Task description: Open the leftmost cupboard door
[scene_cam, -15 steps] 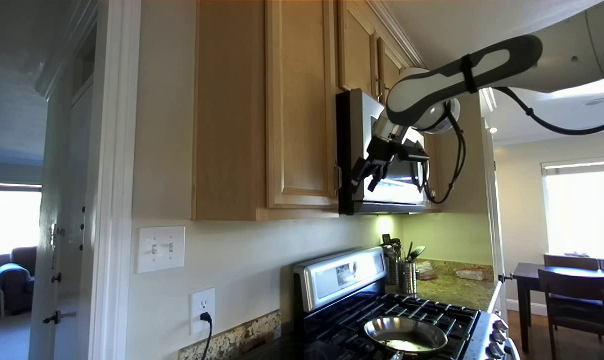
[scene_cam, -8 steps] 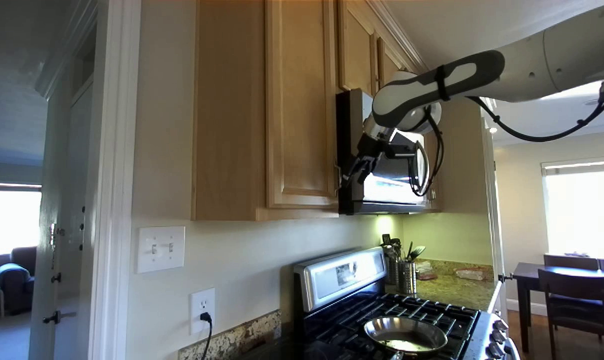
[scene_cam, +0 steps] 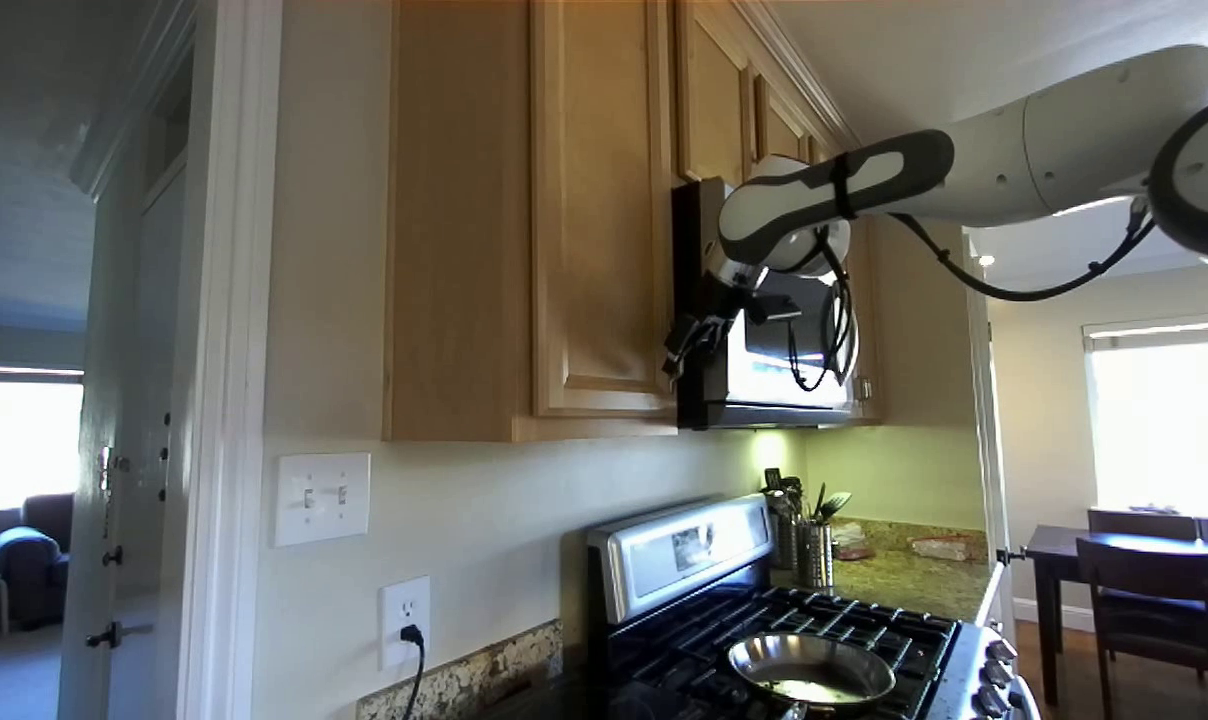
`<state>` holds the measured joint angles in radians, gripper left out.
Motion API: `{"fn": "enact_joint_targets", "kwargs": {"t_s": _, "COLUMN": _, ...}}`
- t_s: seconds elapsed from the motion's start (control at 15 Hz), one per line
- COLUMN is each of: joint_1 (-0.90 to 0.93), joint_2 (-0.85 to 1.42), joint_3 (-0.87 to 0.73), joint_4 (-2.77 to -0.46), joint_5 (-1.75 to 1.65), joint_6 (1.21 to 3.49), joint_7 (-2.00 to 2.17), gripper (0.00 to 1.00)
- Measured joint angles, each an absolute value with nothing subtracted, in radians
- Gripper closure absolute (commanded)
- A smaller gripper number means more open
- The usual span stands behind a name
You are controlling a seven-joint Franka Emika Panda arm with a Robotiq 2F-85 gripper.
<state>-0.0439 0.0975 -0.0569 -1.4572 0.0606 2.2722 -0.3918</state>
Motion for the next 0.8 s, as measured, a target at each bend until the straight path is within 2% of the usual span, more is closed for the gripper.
{"fn": "enact_joint_targets", "kwargs": {"t_s": 0.07, "joint_1": -0.044, "joint_2": 0.110, "joint_3": -0.056, "joint_4": -1.444, "joint_5": 0.067, "joint_6": 2.272, "joint_7": -0.397, "gripper": 0.26}}
{"fn": "enact_joint_targets", "kwargs": {"t_s": 0.2, "joint_1": -0.042, "joint_2": 0.130, "joint_3": -0.055, "joint_4": -1.422, "joint_5": 0.070, "joint_6": 2.272, "joint_7": -0.400, "gripper": 0.28}}
{"fn": "enact_joint_targets", "kwargs": {"t_s": 0.8, "joint_1": -0.044, "joint_2": 0.144, "joint_3": -0.066, "joint_4": -1.379, "joint_5": 0.069, "joint_6": 2.271, "joint_7": -0.400, "gripper": 0.88}}
